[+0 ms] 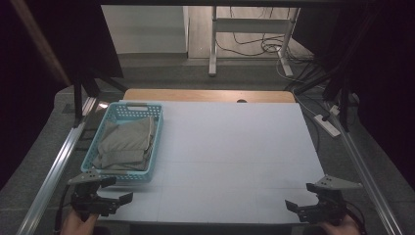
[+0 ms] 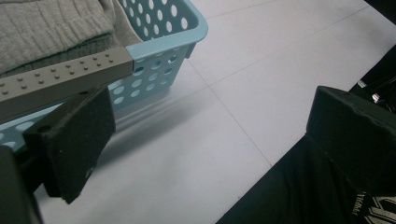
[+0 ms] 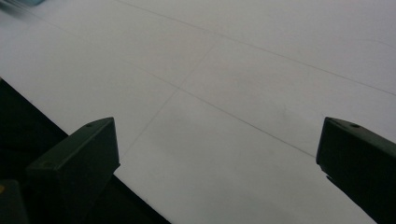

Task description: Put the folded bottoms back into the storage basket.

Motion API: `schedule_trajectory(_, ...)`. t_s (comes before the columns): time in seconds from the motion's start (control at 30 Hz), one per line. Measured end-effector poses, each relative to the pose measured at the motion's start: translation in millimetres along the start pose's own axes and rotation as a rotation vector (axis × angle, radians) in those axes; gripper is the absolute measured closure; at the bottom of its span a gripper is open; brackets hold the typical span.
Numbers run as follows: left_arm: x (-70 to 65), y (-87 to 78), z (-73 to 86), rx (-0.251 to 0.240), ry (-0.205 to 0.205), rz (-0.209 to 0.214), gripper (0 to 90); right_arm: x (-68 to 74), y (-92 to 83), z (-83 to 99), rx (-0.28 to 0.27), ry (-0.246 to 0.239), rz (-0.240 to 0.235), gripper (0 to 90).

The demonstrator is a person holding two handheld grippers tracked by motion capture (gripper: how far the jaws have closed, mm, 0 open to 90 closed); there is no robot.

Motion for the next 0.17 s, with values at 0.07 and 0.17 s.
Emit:
schedule_trajectory(0.07, 0.0, 0.1, -0.1, 0.001, 0.001, -0.001, 2.4, 1.0, -1.4, 1.8, -0.005, 0.005, 0.017, 0.0)
schedule_trajectory(0.17, 0.2, 0.3, -0.9, -0.002, -0.003, 0.003, 2.4, -0.3, -2.7, 2.7, -0.02, 0.012, 0.025, 0.0)
Point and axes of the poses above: each handheld gripper's, and its own axes: y roughly forward along the jaws, z roughly out of its underside, x roughly to its left, the point moved 1 cm from there along y, roughly forward along the jaws, and after that the axes turned 12 degrees about x, right-handed, at the moved point
